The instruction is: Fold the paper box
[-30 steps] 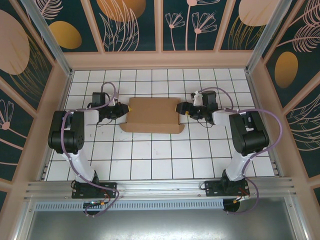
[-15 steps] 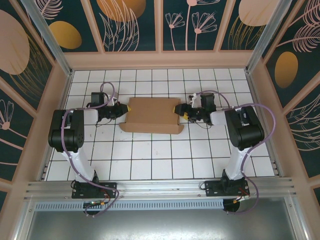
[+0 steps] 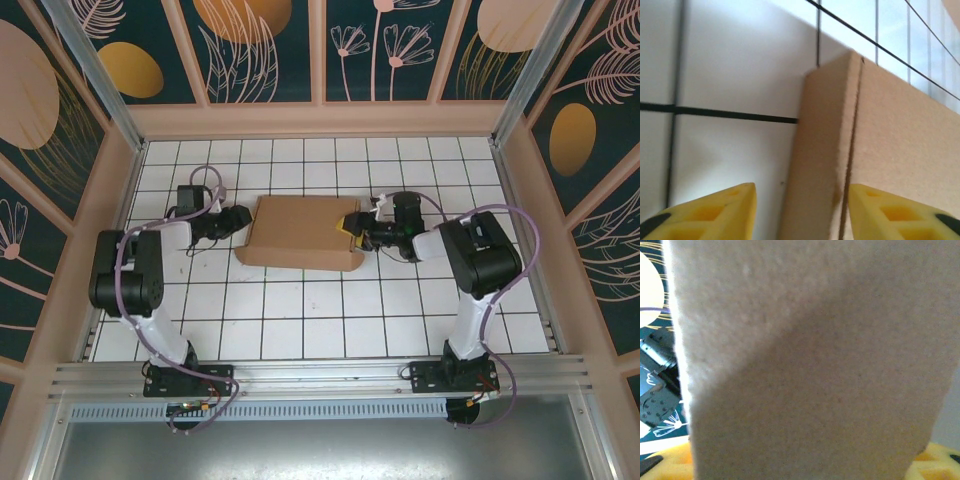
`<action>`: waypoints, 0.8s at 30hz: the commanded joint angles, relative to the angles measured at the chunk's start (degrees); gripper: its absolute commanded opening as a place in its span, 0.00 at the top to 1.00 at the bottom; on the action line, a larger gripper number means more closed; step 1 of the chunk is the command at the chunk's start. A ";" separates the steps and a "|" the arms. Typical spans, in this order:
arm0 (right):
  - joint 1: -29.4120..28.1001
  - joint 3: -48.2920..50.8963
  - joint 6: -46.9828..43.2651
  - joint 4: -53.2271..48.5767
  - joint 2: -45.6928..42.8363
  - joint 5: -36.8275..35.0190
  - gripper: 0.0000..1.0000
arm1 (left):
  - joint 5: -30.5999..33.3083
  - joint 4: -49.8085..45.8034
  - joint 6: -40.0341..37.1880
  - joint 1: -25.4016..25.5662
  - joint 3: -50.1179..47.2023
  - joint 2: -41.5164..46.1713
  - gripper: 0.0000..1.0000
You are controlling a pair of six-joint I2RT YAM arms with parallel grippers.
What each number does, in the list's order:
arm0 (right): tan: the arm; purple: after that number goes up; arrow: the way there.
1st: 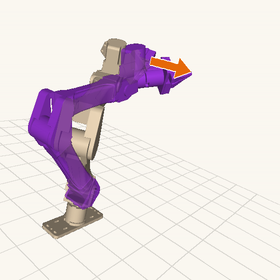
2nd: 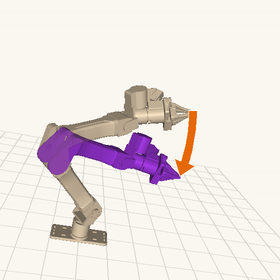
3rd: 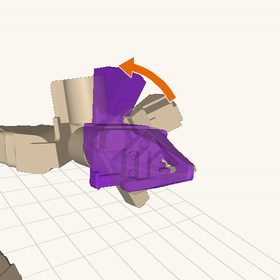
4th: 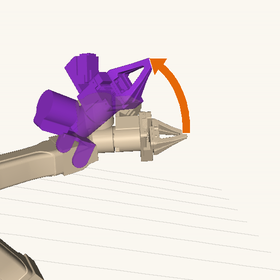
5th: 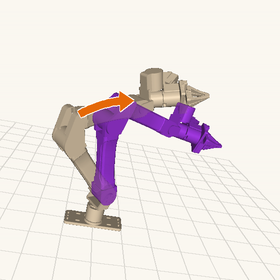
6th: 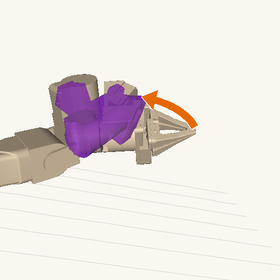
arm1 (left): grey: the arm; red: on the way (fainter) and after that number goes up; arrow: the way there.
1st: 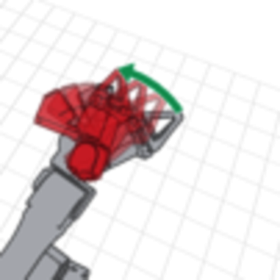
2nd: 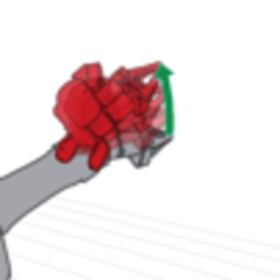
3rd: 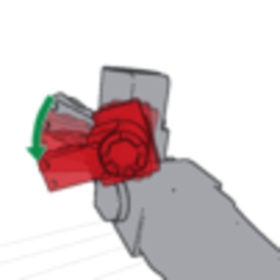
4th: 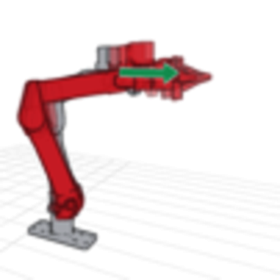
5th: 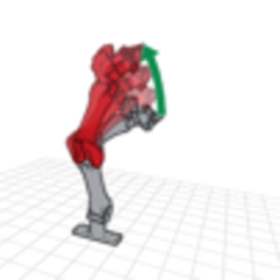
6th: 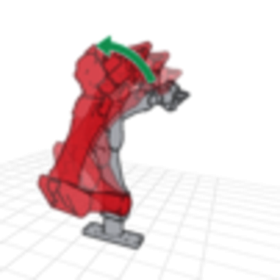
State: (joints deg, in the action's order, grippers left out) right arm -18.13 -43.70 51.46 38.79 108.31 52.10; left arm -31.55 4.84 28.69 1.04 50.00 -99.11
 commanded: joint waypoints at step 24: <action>3.03 13.18 21.13 22.03 -11.25 7.40 0.48 | 48.04 9.11 -70.45 44.88 -19.85 28.42 0.41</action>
State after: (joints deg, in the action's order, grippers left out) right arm -15.03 -31.42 70.28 55.64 99.77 57.19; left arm 8.16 12.97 -32.75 45.10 31.33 -68.47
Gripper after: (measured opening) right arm 0.528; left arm 0.585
